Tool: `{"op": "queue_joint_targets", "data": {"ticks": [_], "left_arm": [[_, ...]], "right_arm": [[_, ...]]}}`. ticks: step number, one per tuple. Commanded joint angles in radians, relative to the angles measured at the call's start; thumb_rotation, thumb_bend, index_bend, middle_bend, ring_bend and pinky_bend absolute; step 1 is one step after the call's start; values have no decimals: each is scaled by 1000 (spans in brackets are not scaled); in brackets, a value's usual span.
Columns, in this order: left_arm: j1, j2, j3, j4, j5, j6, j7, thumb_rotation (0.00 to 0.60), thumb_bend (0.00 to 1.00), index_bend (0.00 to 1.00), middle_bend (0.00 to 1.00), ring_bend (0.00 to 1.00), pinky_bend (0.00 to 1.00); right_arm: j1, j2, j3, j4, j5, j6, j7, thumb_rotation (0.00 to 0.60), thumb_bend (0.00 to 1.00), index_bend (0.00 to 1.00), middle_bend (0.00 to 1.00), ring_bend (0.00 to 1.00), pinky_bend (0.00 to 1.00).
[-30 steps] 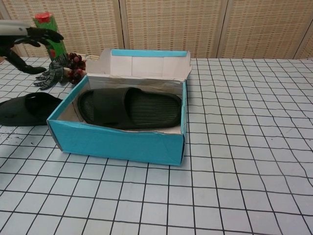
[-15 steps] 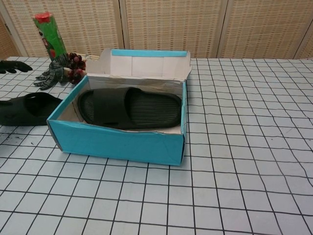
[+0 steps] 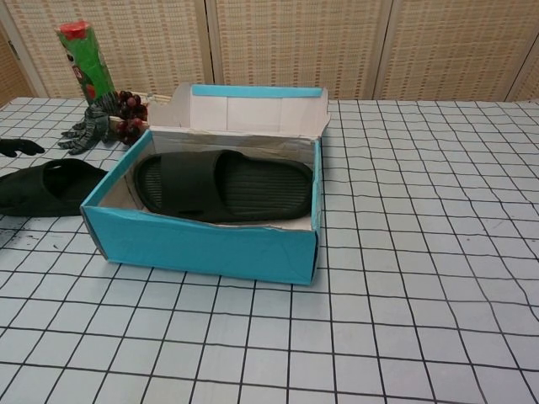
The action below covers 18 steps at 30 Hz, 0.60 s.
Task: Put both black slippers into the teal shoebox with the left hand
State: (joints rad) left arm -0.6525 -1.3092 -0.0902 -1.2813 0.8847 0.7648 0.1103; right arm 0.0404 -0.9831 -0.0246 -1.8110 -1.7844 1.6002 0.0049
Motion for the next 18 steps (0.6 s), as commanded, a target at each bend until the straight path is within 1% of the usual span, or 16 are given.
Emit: {"op": "queue_joint_targets", "data": {"ticks": [1,8,16,18], "left_arm": [[-2,-30,-2,43,-9,-42,-22,600,310,0,0,0,1],[-14,-76,-26,109,7,-93,-71,600,312,0,0,0,5],[-19,-135,-21,184,20,-109,-64,600,313,0,0,0,13],[-15,-156,-19,209,28,-89,-52,600,311,0,0,0,33]], "right_arm": [[1,-3,1,2,2,-3,-2,600,114,0,0,0,0],[1,-10,2,9,16,-11,1,600,114,0,0,0,0],[1,-10,3,22,26,-12,18,600,114,0,0,0,0],[1,-9,3,23,27,-14,18,600,114,0,0,0,0]]}}
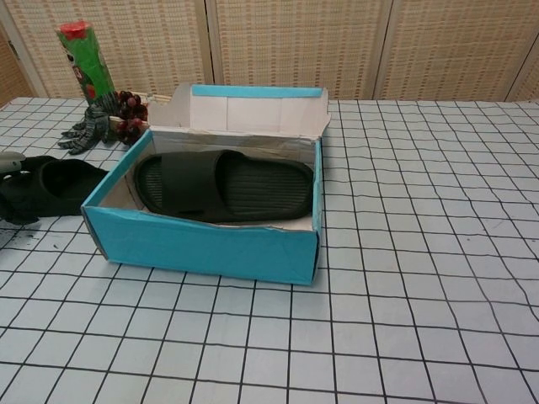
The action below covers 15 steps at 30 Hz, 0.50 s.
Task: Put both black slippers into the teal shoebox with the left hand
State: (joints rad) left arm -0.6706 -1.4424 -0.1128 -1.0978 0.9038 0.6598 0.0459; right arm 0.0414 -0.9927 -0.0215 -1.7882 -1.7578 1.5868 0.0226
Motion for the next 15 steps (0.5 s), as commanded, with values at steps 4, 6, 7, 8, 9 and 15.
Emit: {"op": "queue_joint_targets", "data": {"ticks": [4,6,7,8,9,15], "left_arm": [[17,-51,-4,47,40,74,13,600,328,66,87,94,106],[24,-58,-4,53,61,94,9,600,360,246,279,267,167],[29,-63,-8,56,71,107,-1,600,369,304,346,324,188],[33,-66,-9,60,79,114,-6,600,381,374,448,410,224],[36,-68,-9,66,88,120,-11,600,388,409,498,448,245],[52,-62,-27,86,119,138,-55,600,420,522,623,533,330]], "right_arm": [[0,-1,0,2,2,-2,0,600,114,0,0,0,0],[1,-3,-1,3,3,-5,0,600,115,0,0,0,0],[1,-4,0,4,5,-7,1,600,115,0,0,0,0],[2,-5,0,5,6,-8,2,600,114,0,0,0,0],[2,-6,0,5,6,-8,3,600,114,0,0,0,0],[3,-6,1,6,7,-8,0,600,114,0,0,0,0]]}}
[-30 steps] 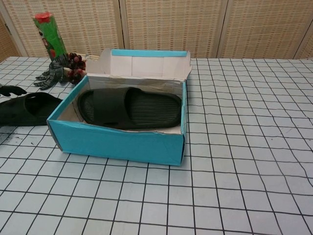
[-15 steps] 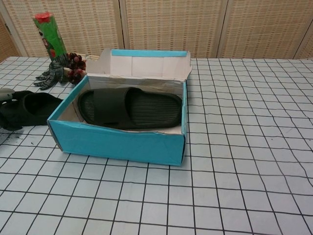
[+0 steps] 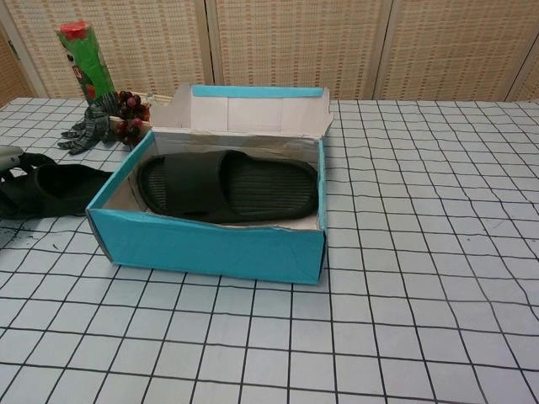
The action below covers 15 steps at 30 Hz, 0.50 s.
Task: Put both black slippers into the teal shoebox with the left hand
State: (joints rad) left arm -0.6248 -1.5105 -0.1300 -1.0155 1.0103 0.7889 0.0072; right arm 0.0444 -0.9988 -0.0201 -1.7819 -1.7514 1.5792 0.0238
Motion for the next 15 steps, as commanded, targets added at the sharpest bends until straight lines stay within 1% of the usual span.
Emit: {"op": "queue_joint_targets", "data": {"ticks": [1,5,7,10,15], "left_arm": [[7,10,-14,2,18,14,-22,600,421,529,629,538,335],[8,26,-28,-11,26,22,-36,600,423,537,634,546,351],[3,58,-57,-33,33,49,-44,600,422,537,633,546,354],[-2,89,-82,-60,25,58,-41,600,422,536,631,546,356],[-9,134,-111,-89,0,60,-17,600,421,536,632,546,359]], "right_arm": [[0,0,0,-1,1,-1,-2,600,114,0,0,0,0],[1,-2,0,-1,2,-4,-4,600,115,0,0,0,0],[4,-5,1,-1,4,-10,-8,600,115,0,0,0,0],[5,-6,1,0,6,-14,-11,600,114,0,0,0,0],[4,-7,2,0,10,-12,-13,600,114,0,0,0,0]]}}
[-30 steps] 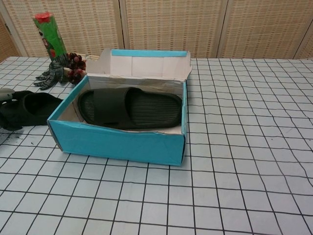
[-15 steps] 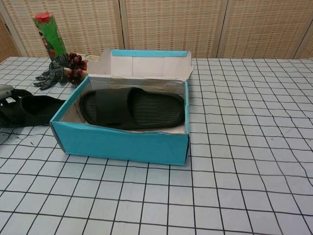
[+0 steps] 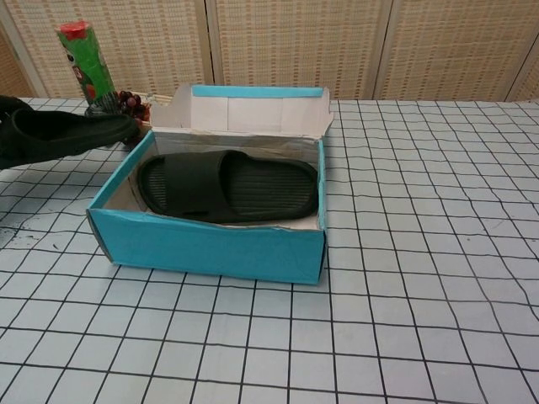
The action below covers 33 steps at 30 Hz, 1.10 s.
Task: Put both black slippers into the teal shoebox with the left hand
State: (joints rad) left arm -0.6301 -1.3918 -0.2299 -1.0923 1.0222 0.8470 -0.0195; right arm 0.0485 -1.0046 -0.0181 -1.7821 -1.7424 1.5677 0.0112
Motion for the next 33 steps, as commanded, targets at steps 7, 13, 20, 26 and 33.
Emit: {"op": "queue_joint_targets", "data": {"ticks": [7,13,20,26,33], "left_arm": [[1,44,-26,-47,-23,6,13,600,422,536,631,546,360],[0,71,-38,-111,-24,7,3,600,422,536,631,545,359],[-4,169,-57,-363,35,43,9,600,421,535,631,546,361],[-30,232,-67,-555,48,51,66,600,419,534,631,552,367],[-83,293,-57,-724,12,22,182,600,418,536,643,595,412]], "right_arm": [[4,-7,-2,1,0,-10,-8,600,114,0,0,0,0],[5,-11,-3,7,4,-15,-1,600,114,0,0,0,0],[5,-18,0,24,14,-12,13,600,114,0,0,0,0],[12,-30,-2,49,25,-31,37,600,114,0,0,0,0],[17,-34,-3,66,32,-39,52,600,114,0,0,0,0]]}}
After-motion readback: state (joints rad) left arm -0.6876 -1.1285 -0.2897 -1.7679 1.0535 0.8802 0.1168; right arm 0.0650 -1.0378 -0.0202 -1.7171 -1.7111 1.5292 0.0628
